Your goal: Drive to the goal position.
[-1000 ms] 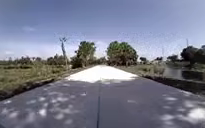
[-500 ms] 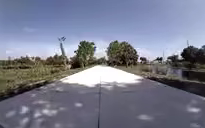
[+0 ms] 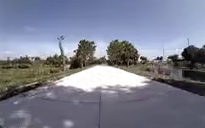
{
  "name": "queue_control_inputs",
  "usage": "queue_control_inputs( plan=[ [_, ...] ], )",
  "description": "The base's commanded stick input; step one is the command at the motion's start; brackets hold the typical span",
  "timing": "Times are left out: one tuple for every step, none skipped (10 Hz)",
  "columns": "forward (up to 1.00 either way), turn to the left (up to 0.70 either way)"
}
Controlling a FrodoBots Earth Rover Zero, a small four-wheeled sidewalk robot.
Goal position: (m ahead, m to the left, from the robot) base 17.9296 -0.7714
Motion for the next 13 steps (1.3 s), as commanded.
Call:
queue_control_inputs(
  plan=[
    [0.85, 0.00],
    [0.85, 0.00],
    [0.85, 0.00],
    [0.85, 0.00],
    [0.85, 0.00],
    [0.85, 0.00],
    [0.85, 0.00],
    [0.85, 0.00],
    [0.85, 0.00],
    [0.85, 0.00],
    [0.85, 0.00],
    [0.85, 0.00],
    [0.85, 0.00]
  ],
)
